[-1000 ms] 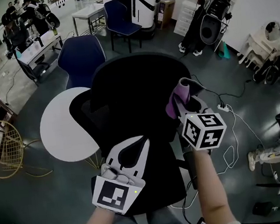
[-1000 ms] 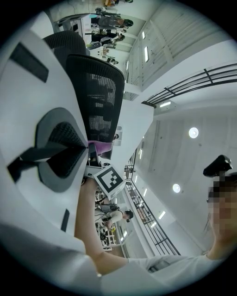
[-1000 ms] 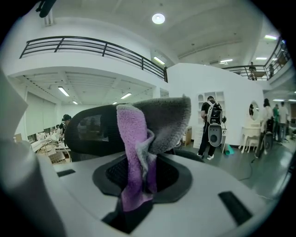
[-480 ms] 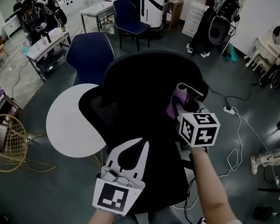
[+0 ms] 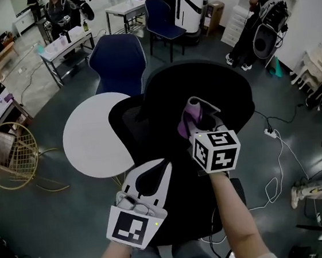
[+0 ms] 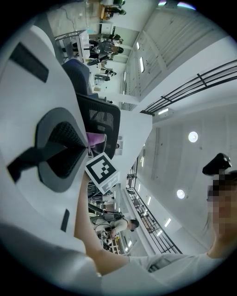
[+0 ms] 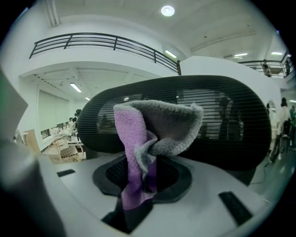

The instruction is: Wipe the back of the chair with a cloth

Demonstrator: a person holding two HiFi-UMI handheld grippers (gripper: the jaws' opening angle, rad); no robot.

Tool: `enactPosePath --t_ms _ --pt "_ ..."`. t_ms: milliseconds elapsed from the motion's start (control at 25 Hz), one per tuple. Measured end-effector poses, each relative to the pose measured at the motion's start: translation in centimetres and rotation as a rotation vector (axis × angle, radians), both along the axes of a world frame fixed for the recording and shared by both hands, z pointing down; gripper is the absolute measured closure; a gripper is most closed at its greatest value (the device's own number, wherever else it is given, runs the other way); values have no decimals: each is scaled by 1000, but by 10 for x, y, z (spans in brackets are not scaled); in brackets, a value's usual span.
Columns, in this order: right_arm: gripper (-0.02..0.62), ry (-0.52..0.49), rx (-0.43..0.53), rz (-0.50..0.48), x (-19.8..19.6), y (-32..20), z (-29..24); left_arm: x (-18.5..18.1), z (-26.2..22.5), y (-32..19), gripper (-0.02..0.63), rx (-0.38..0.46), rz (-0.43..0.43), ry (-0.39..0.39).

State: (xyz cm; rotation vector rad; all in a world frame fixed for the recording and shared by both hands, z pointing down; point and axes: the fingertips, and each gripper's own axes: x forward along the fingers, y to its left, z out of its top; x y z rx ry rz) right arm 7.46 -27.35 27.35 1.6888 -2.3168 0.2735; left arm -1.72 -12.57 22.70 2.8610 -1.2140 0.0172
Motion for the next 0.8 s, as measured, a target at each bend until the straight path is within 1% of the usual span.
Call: enactPosePath --t_ms 320,440,520,800 --pt "474 -8 -4 -112 -74 6 0 -32 -3 -4 594 1 -31 -7" --pt "474 10 -1 -161 -101 13 2 -39 -3 -3 594 0 -33 -9" --pt "474 20 5 -178 -113 16 3 -43 -2 -4 594 -1 -34 -9" --pt "474 -5 3 -207 -134 27 12 -54 4 1 594 -7 -39 -12"
